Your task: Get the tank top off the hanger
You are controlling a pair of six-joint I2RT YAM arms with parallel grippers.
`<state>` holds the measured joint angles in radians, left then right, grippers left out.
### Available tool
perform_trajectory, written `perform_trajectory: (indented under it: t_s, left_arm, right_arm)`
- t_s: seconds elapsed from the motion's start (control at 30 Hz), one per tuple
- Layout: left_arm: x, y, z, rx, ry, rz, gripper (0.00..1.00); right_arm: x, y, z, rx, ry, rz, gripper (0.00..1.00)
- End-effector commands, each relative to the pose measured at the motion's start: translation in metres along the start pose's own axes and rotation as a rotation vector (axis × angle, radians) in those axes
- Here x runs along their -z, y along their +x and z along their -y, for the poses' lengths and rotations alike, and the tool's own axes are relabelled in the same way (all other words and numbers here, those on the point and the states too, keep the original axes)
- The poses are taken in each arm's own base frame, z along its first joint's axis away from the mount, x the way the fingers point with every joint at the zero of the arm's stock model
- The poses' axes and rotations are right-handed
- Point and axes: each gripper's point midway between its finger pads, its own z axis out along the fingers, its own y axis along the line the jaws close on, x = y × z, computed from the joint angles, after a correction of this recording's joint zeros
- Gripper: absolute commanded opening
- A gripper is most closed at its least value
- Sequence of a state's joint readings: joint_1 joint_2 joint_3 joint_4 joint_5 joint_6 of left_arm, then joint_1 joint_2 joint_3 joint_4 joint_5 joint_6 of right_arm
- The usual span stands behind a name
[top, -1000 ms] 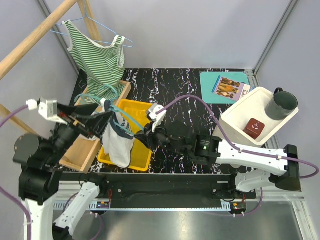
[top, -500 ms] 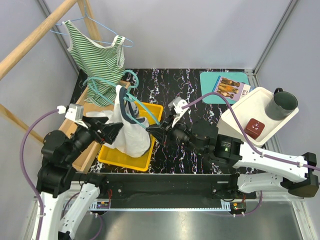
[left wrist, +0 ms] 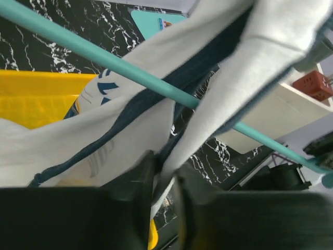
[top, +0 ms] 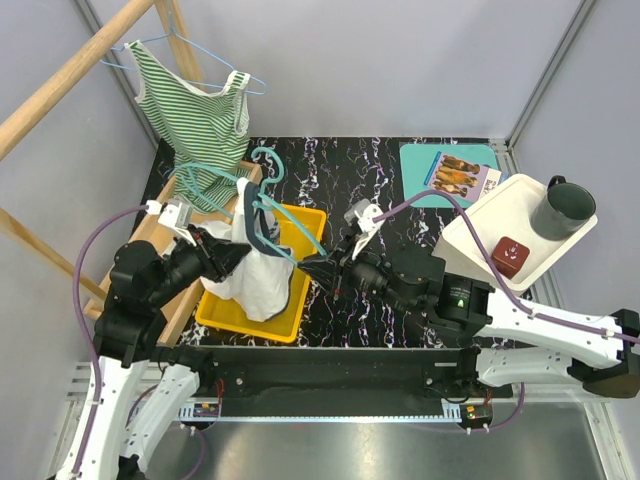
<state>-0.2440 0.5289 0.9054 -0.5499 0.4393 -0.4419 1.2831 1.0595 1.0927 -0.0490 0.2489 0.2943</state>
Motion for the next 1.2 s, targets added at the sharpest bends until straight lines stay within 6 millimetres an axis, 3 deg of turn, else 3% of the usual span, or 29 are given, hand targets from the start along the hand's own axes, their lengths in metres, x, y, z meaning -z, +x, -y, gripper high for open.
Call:
perform_trajectory:
  t_s: [0.0,0.03,0.07,0.13,0.17,0.2,0.33,0.37,0.5,0.53,0.6,0.63,0.7,0.73,0.77,0.9,0.93,1.0,1.03,1.07,1.17]
  left_arm:
    - [-0.004,-0.015,0.004,-0.032,0.017,0.049,0.09]
    - [-0.003,-0.023,0.003,-0.040,-0.006,0.061,0.04]
    - [-0.001,-0.027,-0.011,-0.040,-0.093,0.072,0.00]
    - [0.009,-0.048,-0.020,-0.048,-0.199,0.125,0.00]
    - [0.015,-0.055,-0.039,-0.042,-0.321,0.146,0.00]
    - [0.021,-0.064,-0.044,-0.047,-0.368,0.172,0.00]
    - [0.048,-0.115,-0.038,-0.106,-0.468,0.314,0.00]
    - [0.051,-0.123,-0.038,-0.111,-0.486,0.334,0.00]
    - [0.045,-0.146,-0.035,-0.121,-0.501,0.347,0.00]
    - [0.046,-0.156,-0.028,-0.115,-0.481,0.368,0.00]
    - [0.030,-0.160,-0.012,-0.120,-0.386,0.335,0.00]
    - [0.031,-0.173,0.004,-0.129,-0.329,0.360,0.00]
    - [0.019,-0.175,0.035,-0.142,-0.161,0.317,0.00]
    - [0.017,-0.188,0.051,-0.140,-0.100,0.335,0.00]
    - [0.016,-0.190,0.068,-0.148,-0.021,0.318,0.00]
    - [0.026,-0.224,0.110,-0.174,0.119,0.366,0.00]
    - [0.040,-0.240,0.130,-0.192,0.168,0.412,0.00]
    - [0.038,-0.250,0.144,-0.198,0.228,0.405,0.00]
    - [0.053,-0.260,0.165,-0.214,0.293,0.431,0.00]
    - [0.046,-0.264,0.167,-0.205,0.313,0.417,0.00]
    - [0.061,-0.278,0.195,-0.206,0.413,0.447,0.00]
  right_arm:
    - [0.017,-0.040,-0.014,-0.051,-0.074,0.135,0.00]
    - [0.020,-0.038,-0.015,-0.051,-0.086,0.133,0.00]
    - [0.027,-0.034,-0.013,-0.050,-0.096,0.129,0.00]
    - [0.036,-0.024,-0.014,-0.038,-0.122,0.101,0.00]
    - [0.045,-0.022,-0.011,-0.034,-0.126,0.098,0.00]
    - [0.051,-0.008,-0.005,-0.020,-0.110,0.047,0.00]
    - [0.076,0.016,0.013,-0.006,-0.062,-0.035,0.00]
    - [0.085,0.012,0.015,-0.011,-0.065,-0.022,0.00]
    - [0.112,0.011,0.010,0.000,-0.128,-0.034,0.00]
    - [0.117,0.005,0.009,0.002,-0.135,-0.020,0.00]
    - [0.130,-0.006,0.018,0.004,-0.095,0.022,0.00]
    - [0.136,-0.016,0.022,-0.001,-0.072,0.051,0.00]
    - [0.147,-0.031,0.045,-0.008,0.044,0.112,0.00]
    - [0.152,-0.040,0.052,-0.017,0.085,0.143,0.00]
    - [0.159,-0.046,0.059,-0.023,0.119,0.171,0.00]
    - [0.170,-0.062,0.074,-0.007,0.205,0.224,0.00]
    - [0.170,-0.064,0.074,-0.006,0.206,0.227,0.00]
    - [0.168,-0.063,0.075,0.004,0.212,0.221,0.00]
    - [0.168,-0.063,0.076,0.005,0.217,0.219,0.00]
    - [0.167,-0.061,0.077,0.009,0.224,0.214,0.00]
    - [0.165,-0.057,0.080,0.007,0.239,0.206,0.00]
